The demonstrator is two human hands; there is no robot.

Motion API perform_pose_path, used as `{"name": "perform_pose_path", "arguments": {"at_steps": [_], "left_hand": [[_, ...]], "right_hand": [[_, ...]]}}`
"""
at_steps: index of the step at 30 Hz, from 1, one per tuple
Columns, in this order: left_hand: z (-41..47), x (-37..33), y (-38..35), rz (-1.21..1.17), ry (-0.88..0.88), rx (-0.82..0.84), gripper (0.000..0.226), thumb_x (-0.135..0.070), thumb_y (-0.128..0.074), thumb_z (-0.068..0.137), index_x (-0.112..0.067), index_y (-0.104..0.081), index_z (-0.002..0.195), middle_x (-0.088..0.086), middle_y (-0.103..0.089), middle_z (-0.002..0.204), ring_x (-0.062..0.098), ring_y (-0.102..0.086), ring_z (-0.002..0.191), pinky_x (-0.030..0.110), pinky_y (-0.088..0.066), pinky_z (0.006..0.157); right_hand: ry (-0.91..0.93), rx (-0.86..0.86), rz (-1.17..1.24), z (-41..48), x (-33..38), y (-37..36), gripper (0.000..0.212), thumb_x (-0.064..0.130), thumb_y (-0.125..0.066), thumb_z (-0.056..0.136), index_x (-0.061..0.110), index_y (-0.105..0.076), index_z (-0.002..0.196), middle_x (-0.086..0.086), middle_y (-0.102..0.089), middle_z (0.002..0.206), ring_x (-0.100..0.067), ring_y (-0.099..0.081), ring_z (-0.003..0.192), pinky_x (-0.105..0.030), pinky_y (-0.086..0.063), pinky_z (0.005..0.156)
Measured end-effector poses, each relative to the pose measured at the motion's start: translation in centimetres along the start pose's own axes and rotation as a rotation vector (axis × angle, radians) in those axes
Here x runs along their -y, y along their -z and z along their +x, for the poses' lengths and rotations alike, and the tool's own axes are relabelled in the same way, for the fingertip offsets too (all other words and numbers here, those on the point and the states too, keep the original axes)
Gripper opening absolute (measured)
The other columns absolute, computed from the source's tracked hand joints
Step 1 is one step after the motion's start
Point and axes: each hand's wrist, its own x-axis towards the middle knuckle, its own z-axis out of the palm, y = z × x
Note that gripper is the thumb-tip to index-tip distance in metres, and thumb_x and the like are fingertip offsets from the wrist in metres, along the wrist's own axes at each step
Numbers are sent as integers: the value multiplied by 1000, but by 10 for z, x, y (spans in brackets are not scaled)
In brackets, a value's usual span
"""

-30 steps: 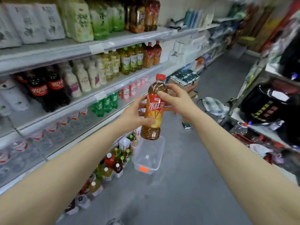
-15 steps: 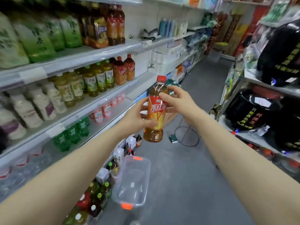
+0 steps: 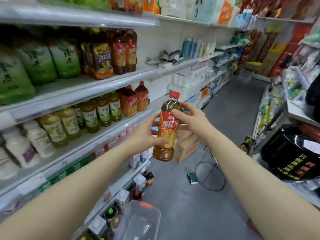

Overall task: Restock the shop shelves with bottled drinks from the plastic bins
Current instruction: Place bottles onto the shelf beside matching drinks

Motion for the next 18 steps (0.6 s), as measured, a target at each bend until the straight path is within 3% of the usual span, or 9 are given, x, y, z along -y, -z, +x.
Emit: {"name": "perform_pose_path", "arguments": {"at_steps": [4, 8, 11, 15, 18], "left_hand": [[51, -2, -1, 42, 9, -81, 92, -14, -86, 73, -33, -33, 145, -6, -57, 126, 8, -63, 104, 31, -56, 88], [104, -7, -4, 91, 4, -209, 93, -13, -86, 71, -29, -34, 146, -5, -57, 127, 7, -58, 113, 32, -55, 93], [140, -16, -11, 138, 23, -285, 93, -17, -86, 71, -31, -33, 147, -9, -55, 125, 5, -56, 113, 23, -52, 90], [181, -23, -15, 177, 52, -365, 95, -22, -87, 70, -30, -33, 148, -8, -55, 129, 7, -57, 113, 17, -49, 88], [200, -25, -14, 160, 72, -413, 96, -23, -87, 70, -29, -33, 149, -7, -56, 131, 8, -59, 114, 29, -51, 97]], "right_hand": [[33, 81, 24, 61, -5, 22, 40, 28, -69, 94, 24, -56, 131, -7, -71, 111, -18, -73, 93, -25, -60, 71], [80, 173, 25, 130, -9, 48, 32, 31, -71, 92, 29, -59, 121, -9, -72, 111, -23, -73, 98, -42, -61, 87], [107, 230, 27, 177, -9, 68, 41, 30, -72, 92, 22, -57, 130, -12, -72, 112, -25, -73, 98, -46, -61, 86], [125, 319, 26, 226, -3, 88, 44, 31, -71, 93, 20, -56, 133, -10, -73, 110, -22, -74, 96, -40, -62, 82], [138, 368, 46, 251, 1, 91, 41, 29, -69, 94, 21, -56, 132, -9, -73, 107, -17, -74, 91, -29, -60, 72]]}}
